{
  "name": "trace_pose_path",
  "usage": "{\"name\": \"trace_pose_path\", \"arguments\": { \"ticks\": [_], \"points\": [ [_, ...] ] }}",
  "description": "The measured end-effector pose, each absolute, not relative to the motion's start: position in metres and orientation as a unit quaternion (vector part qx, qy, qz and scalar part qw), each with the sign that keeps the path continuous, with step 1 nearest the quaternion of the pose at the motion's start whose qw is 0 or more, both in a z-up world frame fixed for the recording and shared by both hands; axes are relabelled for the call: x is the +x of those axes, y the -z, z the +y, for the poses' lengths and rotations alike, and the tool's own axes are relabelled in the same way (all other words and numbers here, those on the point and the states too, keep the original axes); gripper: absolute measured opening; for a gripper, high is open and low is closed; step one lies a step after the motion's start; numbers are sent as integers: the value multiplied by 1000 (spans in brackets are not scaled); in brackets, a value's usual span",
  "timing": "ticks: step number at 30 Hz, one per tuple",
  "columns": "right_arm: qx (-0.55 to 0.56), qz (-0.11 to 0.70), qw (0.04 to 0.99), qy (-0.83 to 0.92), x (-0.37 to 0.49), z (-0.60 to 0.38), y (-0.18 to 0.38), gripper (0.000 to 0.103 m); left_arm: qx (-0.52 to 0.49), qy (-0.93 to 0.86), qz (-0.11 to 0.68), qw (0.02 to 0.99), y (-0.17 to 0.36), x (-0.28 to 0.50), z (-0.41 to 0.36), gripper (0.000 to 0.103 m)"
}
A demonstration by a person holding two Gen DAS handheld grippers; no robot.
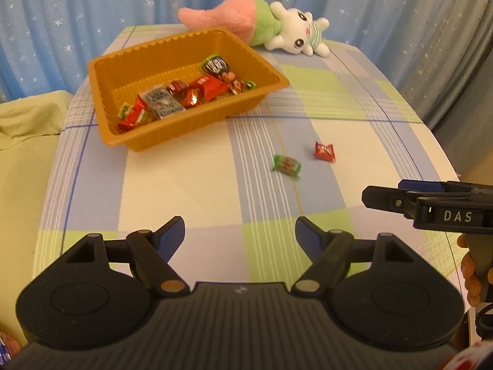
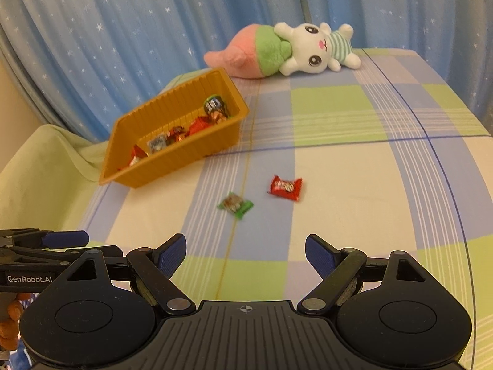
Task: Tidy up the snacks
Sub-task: 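Move both tools back toward the green and red loose candies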
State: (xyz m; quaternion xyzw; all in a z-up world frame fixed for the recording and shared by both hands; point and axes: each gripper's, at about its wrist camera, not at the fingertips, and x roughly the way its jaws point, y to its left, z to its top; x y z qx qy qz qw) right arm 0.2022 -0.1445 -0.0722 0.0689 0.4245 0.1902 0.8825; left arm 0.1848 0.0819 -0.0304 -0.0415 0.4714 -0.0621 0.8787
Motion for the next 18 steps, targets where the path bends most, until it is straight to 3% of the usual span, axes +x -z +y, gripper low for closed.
{"name": "trace_pose_path", "arguments": {
  "ticks": [18],
  "points": [
    [65, 458, 869, -175, 192, -163, 98, 84, -21, 84, 496, 864, 50, 185, 52, 77]
  ]
}}
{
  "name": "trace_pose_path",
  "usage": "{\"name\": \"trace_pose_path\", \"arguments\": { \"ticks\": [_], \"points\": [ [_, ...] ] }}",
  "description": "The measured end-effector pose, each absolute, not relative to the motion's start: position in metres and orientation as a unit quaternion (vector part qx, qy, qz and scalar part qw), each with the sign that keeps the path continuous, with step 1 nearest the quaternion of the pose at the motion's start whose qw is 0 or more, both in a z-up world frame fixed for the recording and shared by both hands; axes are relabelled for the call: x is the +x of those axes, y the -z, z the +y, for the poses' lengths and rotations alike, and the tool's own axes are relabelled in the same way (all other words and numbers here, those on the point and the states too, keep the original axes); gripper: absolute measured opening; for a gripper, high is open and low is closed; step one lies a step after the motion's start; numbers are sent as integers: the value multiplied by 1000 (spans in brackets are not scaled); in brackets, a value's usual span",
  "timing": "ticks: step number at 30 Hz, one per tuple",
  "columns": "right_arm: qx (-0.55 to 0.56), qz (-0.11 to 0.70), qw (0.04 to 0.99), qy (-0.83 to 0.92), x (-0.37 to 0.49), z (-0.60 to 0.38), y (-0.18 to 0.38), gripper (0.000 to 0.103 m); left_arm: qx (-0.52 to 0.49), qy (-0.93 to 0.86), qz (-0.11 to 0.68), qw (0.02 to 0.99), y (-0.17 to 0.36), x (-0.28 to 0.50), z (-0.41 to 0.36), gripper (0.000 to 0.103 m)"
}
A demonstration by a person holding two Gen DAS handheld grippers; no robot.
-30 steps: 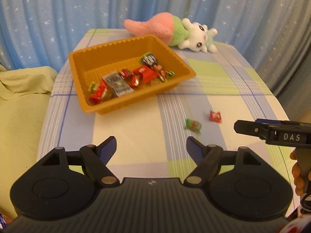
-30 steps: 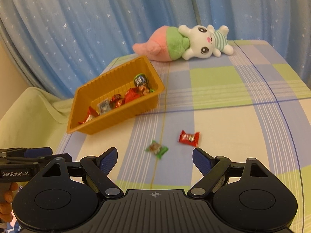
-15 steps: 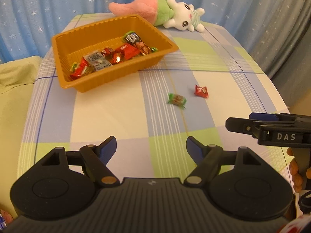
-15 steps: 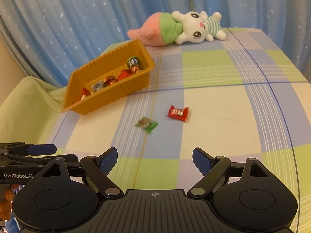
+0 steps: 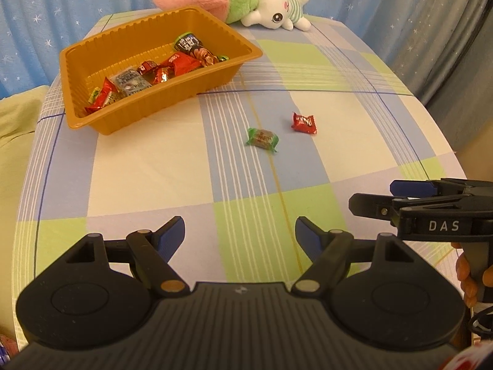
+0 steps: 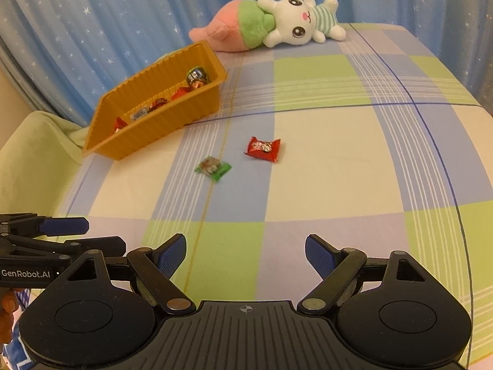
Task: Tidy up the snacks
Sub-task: 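Move both tools back toward the green and red loose candies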
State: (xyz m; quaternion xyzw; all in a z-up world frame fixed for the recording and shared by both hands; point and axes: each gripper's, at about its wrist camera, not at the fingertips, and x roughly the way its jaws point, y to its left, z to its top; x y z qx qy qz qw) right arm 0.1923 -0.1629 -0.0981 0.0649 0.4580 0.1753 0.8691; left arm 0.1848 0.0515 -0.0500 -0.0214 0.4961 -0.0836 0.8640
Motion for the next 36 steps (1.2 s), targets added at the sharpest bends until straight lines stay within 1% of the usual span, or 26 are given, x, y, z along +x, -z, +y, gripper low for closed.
{"name": "trace_pose_path", "arguments": {
  "ticks": [14, 27, 36],
  "points": [
    [66, 471, 864, -167, 204, -173, 108, 84, -7, 90, 507, 857, 64, 203, 36, 77],
    [65, 473, 866, -151, 229, -184, 117, 84, 12, 97, 509, 855, 78, 236, 17, 77],
    [33, 466, 872, -148, 251, -183, 124, 84, 25, 91, 501, 860, 93, 264, 7, 77]
  ]
}}
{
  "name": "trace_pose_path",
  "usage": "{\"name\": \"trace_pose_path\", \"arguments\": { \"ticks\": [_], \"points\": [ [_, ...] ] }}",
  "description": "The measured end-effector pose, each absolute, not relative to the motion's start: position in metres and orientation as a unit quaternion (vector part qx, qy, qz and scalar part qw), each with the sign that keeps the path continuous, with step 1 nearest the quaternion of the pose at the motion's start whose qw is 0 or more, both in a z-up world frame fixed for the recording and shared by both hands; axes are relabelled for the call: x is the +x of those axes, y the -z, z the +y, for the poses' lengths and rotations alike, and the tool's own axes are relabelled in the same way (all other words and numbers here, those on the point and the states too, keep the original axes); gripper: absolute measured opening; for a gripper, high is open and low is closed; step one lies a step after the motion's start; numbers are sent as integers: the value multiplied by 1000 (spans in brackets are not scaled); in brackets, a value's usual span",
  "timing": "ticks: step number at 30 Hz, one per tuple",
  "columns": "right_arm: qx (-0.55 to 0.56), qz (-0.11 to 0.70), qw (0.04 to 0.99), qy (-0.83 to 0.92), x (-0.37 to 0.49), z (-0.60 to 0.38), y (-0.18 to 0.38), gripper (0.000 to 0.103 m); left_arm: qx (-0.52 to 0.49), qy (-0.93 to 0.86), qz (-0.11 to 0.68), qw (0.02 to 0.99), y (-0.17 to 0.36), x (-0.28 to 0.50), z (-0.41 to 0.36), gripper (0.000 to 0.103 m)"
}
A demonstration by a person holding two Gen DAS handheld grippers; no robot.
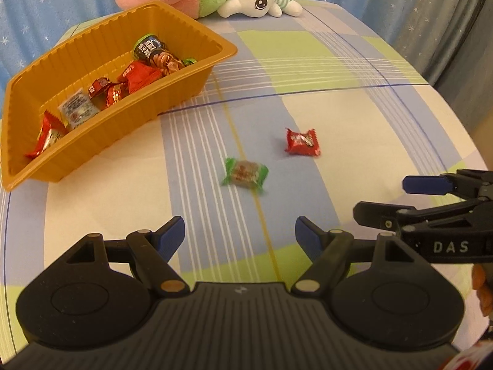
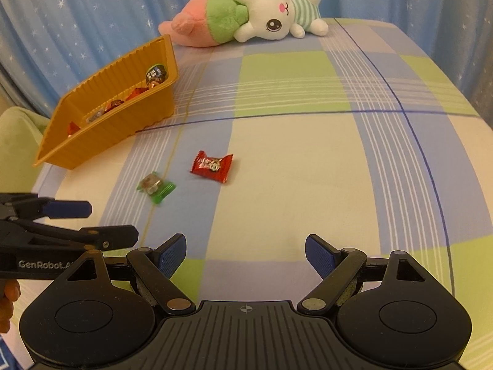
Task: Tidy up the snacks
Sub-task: 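Move both tools back toward the green and red loose candies, then grasp the red candy with right tool while left tool grasps the green-wrapped candy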
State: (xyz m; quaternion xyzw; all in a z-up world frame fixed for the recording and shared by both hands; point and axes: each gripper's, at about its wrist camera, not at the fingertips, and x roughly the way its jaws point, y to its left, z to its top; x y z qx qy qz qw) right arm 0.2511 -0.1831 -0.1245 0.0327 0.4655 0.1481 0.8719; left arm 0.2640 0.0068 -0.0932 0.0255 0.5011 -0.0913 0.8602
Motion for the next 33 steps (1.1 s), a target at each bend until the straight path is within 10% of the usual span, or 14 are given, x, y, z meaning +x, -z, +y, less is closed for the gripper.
{"name": "trace_pose_path", "arguments": {
  "ticks": [29, 33],
  "points": [
    [-153, 385, 879, -234, 300, -137, 142, 83, 30, 8, 492, 870, 116, 306, 51, 77],
    [-196, 381, 866, -259, 309, -126, 149, 62, 25, -9, 493, 870, 116, 306, 61, 77]
  ]
}}
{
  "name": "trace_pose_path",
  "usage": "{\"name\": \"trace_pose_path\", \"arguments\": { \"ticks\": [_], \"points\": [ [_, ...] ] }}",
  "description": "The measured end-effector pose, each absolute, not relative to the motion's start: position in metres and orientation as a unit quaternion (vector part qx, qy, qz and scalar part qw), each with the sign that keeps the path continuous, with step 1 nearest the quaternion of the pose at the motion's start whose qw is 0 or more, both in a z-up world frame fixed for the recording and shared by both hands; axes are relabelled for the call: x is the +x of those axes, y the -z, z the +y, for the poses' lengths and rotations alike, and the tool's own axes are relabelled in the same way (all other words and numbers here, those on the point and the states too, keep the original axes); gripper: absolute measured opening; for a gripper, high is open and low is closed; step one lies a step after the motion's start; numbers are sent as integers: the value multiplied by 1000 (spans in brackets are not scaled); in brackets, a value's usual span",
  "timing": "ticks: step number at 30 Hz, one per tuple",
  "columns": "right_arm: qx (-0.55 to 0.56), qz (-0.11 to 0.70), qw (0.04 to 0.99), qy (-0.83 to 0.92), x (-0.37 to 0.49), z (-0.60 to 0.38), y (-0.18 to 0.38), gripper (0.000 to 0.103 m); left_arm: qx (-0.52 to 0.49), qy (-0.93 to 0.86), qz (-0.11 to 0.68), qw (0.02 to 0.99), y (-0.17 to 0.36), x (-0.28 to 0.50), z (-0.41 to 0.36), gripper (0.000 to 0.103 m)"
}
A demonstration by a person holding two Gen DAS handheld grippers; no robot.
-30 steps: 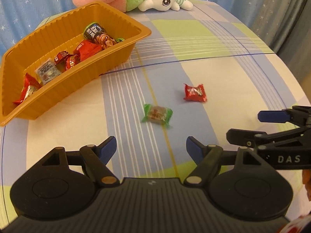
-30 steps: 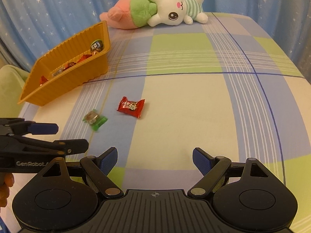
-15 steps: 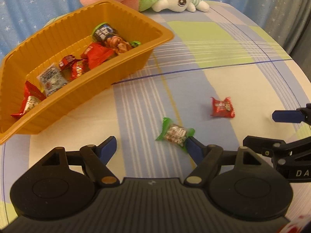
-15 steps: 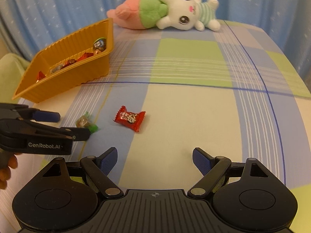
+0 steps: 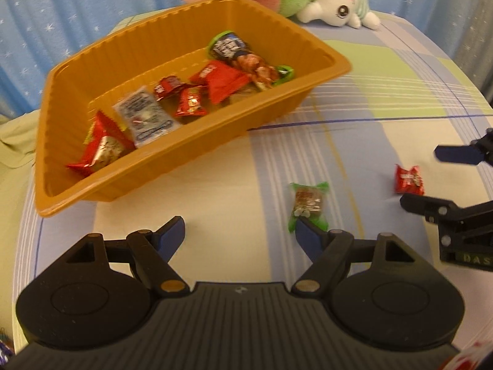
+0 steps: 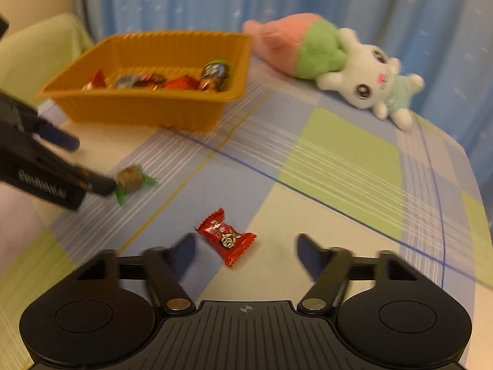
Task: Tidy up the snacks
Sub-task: 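Grasp the red candy with right tool while left tool grasps the green-wrapped candy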
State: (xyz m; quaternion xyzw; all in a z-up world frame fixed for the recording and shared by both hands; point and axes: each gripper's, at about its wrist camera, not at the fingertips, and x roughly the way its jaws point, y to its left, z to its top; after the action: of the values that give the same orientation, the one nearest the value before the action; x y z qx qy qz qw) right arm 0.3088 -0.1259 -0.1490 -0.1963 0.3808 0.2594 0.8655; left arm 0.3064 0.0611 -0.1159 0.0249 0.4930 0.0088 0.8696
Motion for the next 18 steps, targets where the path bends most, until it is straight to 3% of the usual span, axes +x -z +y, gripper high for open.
{"name": "trace_pose_path", "arguments": {
  "ticks": [6, 10, 18],
  "points": [
    [-211, 368, 857, -291, 316, -120, 153, 45, 25, -7, 491, 871, 113, 303, 65, 77],
    [-203, 375, 849, -311, 318, -118, 152, 24, 31, 1, 486, 873, 110, 301, 62, 77],
    [-158, 391, 855, -301, 316, -124, 151, 19, 40, 44, 471, 880, 103, 300, 52, 73]
  ]
}}
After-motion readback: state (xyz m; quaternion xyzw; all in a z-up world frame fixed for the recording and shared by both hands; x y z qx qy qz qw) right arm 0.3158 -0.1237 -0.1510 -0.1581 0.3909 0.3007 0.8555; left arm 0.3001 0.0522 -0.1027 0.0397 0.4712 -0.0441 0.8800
